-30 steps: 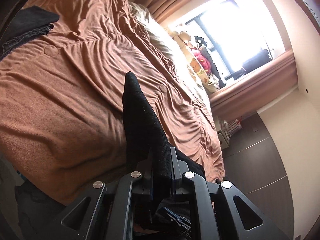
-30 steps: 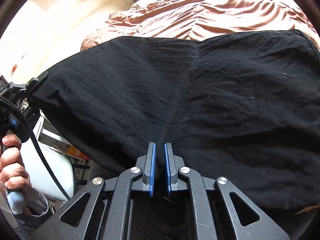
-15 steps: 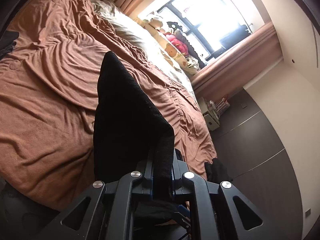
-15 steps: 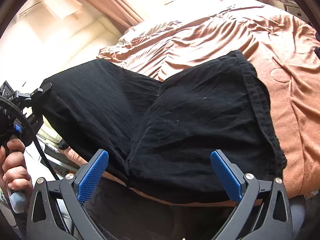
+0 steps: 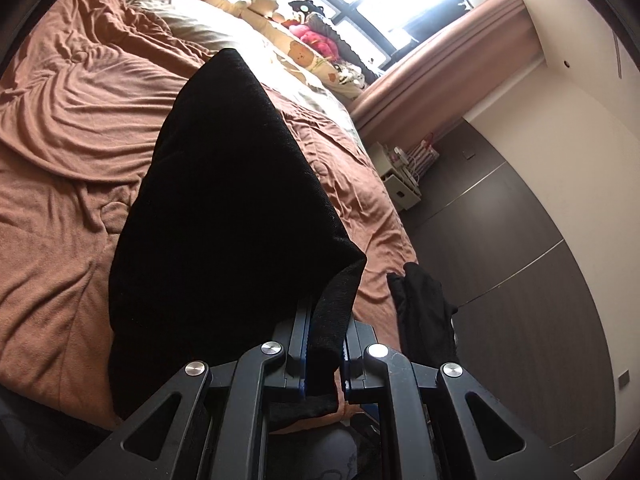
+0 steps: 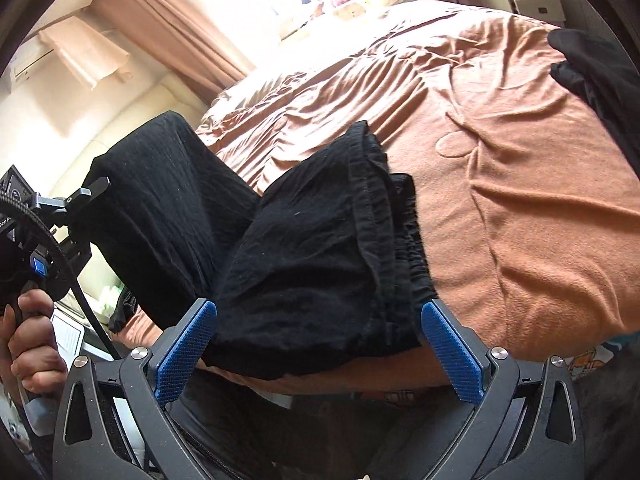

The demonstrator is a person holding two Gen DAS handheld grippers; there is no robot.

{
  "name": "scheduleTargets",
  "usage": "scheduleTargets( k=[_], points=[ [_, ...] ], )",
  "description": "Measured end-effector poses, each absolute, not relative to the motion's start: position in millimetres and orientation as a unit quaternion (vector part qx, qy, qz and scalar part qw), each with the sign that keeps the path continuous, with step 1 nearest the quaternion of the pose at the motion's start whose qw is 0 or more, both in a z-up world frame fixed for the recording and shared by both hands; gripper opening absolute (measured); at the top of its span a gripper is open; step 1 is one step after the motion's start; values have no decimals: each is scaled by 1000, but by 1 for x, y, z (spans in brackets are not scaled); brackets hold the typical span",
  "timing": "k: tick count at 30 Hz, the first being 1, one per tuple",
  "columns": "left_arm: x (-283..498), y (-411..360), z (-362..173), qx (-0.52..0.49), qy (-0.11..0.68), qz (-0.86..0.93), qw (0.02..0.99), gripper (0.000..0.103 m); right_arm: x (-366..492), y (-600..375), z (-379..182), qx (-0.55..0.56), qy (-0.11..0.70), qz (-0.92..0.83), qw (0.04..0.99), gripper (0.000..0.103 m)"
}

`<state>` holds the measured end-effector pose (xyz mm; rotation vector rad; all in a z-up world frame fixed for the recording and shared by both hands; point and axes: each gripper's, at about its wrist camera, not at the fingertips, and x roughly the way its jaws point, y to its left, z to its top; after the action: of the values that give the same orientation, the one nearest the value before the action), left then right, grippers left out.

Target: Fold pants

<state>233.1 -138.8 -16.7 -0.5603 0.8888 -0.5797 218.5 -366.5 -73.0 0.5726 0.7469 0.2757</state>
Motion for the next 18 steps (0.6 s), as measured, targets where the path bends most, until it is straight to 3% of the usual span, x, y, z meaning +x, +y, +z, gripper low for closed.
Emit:
scheduleTargets(
  k=[13, 18],
  points=[
    [238, -232, -89, -214, 502, -300, 783, 12, 184, -429, -91, 325, 357, 87, 871, 103],
    [227, -242, -86, -197, 499, -300, 788, 12, 186, -433, -99, 331, 366, 85, 866, 103]
  ],
)
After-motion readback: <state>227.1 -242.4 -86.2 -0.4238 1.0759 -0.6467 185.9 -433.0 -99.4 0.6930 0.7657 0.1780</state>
